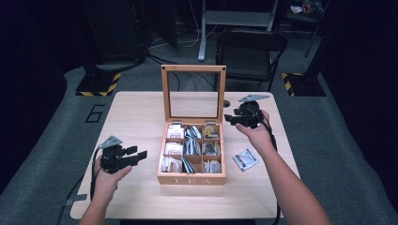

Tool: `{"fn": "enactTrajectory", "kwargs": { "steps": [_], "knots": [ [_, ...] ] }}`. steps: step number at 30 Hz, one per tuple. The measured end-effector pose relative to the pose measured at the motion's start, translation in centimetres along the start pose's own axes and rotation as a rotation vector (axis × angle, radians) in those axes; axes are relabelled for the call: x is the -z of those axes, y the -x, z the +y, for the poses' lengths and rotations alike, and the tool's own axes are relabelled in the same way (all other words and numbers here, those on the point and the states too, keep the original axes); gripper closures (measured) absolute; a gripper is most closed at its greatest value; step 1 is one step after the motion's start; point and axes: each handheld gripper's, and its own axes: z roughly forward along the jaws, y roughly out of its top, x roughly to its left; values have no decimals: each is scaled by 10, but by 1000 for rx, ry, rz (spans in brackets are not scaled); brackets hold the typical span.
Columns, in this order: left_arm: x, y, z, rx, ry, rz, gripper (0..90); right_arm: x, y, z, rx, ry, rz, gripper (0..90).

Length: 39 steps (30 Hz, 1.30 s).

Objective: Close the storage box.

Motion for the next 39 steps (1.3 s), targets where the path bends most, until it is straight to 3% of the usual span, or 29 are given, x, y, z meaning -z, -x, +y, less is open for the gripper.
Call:
{"fn": "enactTrajectory", "kwargs": {
  "steps": [12,15,25,39],
  "knots": [
    [1,-3,-1,7,-1,3,417,-28,8,5,13,0,-5,471],
    [1,-4,-1,8,1,4,417,-36,9,6,-10,-14,-6,470],
    [1,-7,-2,19,3,3,417,-58,18,7,-9,-32,0,445],
    [-1,-8,-3,23,6,7,417,-76,21,7,-16,-22,29,436]
  ]
}}
